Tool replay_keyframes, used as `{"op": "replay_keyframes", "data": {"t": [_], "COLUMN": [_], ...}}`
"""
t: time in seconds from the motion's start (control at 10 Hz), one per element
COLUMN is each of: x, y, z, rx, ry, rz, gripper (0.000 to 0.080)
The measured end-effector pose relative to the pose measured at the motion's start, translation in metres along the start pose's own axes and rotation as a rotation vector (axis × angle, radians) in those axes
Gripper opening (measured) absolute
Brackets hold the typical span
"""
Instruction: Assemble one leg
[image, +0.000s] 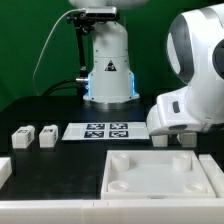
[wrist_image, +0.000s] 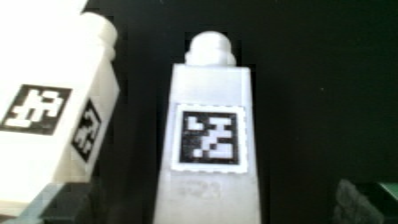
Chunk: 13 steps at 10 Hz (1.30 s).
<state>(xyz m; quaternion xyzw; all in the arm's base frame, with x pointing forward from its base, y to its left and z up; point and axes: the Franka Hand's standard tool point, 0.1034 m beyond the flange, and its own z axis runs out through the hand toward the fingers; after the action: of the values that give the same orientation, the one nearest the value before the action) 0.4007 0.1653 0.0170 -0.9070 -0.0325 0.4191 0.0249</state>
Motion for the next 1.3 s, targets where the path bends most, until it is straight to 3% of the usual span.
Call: {"op": "replay_keyframes", "data": {"t": [0.4, 0.6, 0.8, 1.3], "x": [0.001, 0.002, 0.001, -0.002], "y": [0.002, 0.005, 0.006, 0.007], "z": [0.014, 0.014, 0.014, 0.007], "rx": [-0.001, 0.002, 0.003, 0.005], "ry": [-0.009, -0.010, -0.010, -0.010], "rz": [0.002, 0.002, 0.003, 0.004], "gripper": [0.0649, 0.0622, 0.0287, 0.0291]}}
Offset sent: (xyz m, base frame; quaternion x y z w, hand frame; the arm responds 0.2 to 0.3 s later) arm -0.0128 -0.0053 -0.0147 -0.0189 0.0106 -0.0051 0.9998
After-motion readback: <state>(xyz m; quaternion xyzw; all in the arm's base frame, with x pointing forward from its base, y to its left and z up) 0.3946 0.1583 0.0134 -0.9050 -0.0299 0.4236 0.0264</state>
